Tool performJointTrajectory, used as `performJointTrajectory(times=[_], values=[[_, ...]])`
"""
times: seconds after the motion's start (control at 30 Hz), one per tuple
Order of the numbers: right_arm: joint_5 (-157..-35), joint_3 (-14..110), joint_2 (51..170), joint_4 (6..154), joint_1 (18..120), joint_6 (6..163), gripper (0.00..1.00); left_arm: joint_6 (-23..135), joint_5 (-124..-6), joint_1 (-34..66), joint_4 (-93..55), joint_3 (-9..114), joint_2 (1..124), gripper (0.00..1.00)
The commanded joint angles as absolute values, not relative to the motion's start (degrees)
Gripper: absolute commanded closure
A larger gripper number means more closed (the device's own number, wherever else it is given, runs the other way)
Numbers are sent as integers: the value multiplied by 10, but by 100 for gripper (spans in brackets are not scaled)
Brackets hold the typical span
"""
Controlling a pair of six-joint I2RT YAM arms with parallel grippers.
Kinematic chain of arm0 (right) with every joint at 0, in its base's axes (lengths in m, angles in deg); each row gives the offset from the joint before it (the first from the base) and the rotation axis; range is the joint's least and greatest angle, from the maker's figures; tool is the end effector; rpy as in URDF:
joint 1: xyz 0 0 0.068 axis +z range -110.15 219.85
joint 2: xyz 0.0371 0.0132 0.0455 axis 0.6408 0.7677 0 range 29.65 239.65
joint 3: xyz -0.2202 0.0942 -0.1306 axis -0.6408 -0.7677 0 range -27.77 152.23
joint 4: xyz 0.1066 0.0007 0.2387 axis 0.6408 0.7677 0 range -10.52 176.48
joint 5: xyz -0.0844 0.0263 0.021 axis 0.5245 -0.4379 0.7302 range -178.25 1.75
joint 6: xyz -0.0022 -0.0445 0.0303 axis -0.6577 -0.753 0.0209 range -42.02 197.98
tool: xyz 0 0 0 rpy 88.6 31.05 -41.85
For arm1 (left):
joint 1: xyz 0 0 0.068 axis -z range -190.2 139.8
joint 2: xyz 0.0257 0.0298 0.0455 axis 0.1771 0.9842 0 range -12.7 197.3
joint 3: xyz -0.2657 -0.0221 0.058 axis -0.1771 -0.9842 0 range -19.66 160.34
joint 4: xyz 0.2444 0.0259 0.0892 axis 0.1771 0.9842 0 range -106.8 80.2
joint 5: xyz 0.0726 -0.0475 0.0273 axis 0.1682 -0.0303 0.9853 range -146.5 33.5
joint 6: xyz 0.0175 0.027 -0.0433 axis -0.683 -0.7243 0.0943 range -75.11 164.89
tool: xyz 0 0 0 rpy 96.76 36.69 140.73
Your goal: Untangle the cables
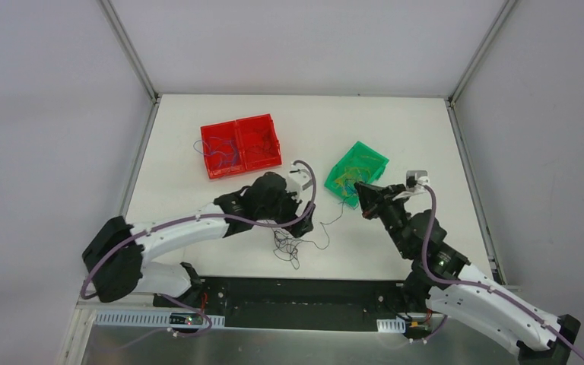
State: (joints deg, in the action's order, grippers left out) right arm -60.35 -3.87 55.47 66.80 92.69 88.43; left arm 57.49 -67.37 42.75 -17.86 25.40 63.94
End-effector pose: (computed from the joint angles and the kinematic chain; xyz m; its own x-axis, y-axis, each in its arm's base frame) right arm 0.0934 0.0958 0.2999 0.0334 0.3096 -0.9503 -0.4402 0.8582 0.2641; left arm 0.1711 -0.2379 0.2378 -0.4910 0.2948 -0.8198 0.7938 0.5391 -0.2815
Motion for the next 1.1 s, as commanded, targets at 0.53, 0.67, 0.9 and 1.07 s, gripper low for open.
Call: performJointTrajectory(times=[0.53,0.67,0.9,1.07], values=[[-610,23,648,712,924,886,100,551,-499,433,-4,246,597,23],[-630,30,665,715,925,884,98,547,-514,433,-3,252,610,23],[-722,92,765,764,925,871,71,543,-555,432,-6,285,686,53],[-818,141,833,825,924,855,28,549,-544,432,-4,288,675,100]])
